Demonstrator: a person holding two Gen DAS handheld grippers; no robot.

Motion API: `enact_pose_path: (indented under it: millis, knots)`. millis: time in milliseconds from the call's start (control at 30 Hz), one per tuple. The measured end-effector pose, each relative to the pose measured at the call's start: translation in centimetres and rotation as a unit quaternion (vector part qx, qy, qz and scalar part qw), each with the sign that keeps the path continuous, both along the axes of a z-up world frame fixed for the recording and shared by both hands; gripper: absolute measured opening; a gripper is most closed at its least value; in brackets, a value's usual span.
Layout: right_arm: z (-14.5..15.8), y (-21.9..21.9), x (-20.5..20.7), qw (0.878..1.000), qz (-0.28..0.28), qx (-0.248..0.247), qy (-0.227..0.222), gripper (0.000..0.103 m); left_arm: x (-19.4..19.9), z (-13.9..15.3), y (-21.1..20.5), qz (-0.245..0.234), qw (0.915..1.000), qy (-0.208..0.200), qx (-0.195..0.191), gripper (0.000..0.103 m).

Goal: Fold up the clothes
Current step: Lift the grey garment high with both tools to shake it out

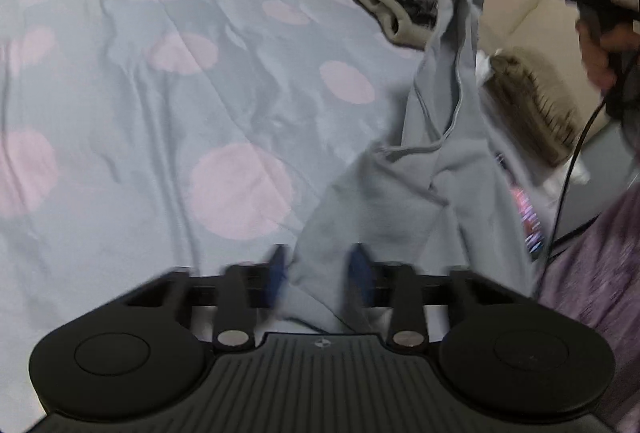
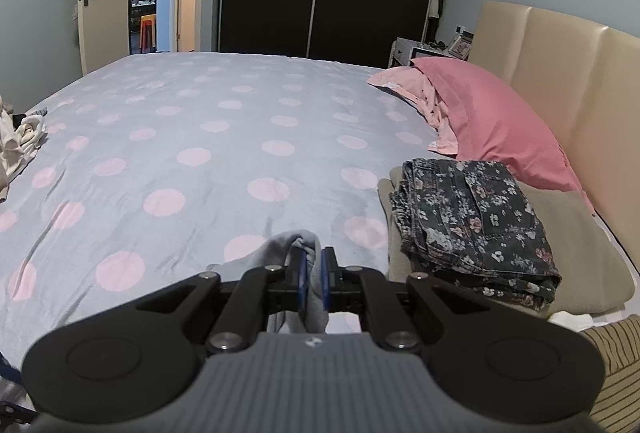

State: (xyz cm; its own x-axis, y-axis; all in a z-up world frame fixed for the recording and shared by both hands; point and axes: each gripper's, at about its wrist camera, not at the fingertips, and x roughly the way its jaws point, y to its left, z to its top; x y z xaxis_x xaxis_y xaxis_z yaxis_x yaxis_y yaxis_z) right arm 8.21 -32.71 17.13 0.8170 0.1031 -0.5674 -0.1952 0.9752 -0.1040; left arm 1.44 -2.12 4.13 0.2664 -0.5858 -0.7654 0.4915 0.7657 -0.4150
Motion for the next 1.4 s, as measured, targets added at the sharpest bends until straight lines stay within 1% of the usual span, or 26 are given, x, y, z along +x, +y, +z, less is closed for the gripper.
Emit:
enact_pose_path:
  millis: [33,67,167,300,400,500,600,667,733,833,900,967,1033,1100,1167,1267,1400]
  knots:
    - [0.0,-0.2,0.0,1.000,-0.002,0.001,0.000,0.009,0.0,-0.1,0.2,0.006,0.9999,0.003,-0.009,0.008]
    - [0.0,-0.4,-0.1,1.000,-0.004,0.003,0.000,0.009,-0.1,0.0,0.4,0.011,0.9998,0.001,-0.015,0.005]
    - [0.1,-1.1,-0.2,1.000,-0.011,0.007,-0.001,0.009,-0.6,1.4,0.9,0.031,0.9991,-0.026,-0.011,0.005]
    - [0.7,-1.9,-0.7,1.000,-0.023,0.012,-0.007,0.009,-1.1,5.1,1.6,0.064,0.9942,-0.085,0.014,0.004]
    - [1.4,-2.5,-1.6,0.999,-0.032,0.020,-0.017,0.009,-1.8,8.6,3.0,0.101,0.9850,-0.138,0.020,0.004]
    - [2.4,-3.2,-2.8,0.998,-0.035,0.038,-0.029,0.009,-2.5,12.3,5.3,0.153,0.9705,-0.186,0.010,0.004]
    - [3.9,-3.6,-4.6,0.996,-0.032,0.064,-0.054,0.009,-3.9,16.4,8.1,0.199,0.9505,-0.239,-0.011,0.004]
    - [5.3,-3.7,-6.1,0.993,-0.021,0.086,-0.076,0.009,-5.2,19.3,9.4,0.219,0.9352,-0.278,-0.019,0.004]
    - [7.0,-3.6,-7.7,0.990,-0.005,0.105,-0.099,0.009,-6.7,22.4,10.2,0.230,0.9194,-0.318,-0.022,0.004]
    - [9.9,-3.0,-10.6,0.982,0.015,0.115,-0.146,0.009,-9.2,27.2,11.0,0.235,0.8939,-0.381,-0.030,0.004]
    - [12.3,-2.9,-12.7,0.974,0.020,0.130,-0.183,0.008,-11.4,30.3,11.2,0.234,0.8752,-0.422,-0.035,0.004]
    - [15.0,-2.9,-15.1,0.963,0.025,0.145,-0.225,0.008,-13.7,33.1,11.3,0.232,0.8553,-0.461,-0.040,0.004]
    - [17.7,-2.9,-17.6,0.950,0.033,0.156,-0.269,0.008,-16.3,35.4,11.2,0.232,0.8342,-0.498,-0.046,0.004]
    - [20.0,-3.0,-20.2,0.937,0.043,0.169,-0.302,0.008,-18.5,37.1,11.0,0.233,0.8180,-0.523,-0.051,0.004]
    - [21.7,-2.9,-22.6,0.929,0.051,0.177,-0.322,0.008,-20.5,38.4,10.8,0.236,0.8056,-0.541,-0.057,0.004]
    - [23.4,-2.7,-25.7,0.919,0.059,0.182,-0.346,0.008,-22.9,39.8,10.8,0.238,0.7938,-0.556,-0.066,0.004]
    - [25.0,-2.6,-29.0,0.907,0.067,0.189,-0.371,0.008,-25.6,41.8,10.4,0.235,0.7741,-0.583,-0.074,0.004]
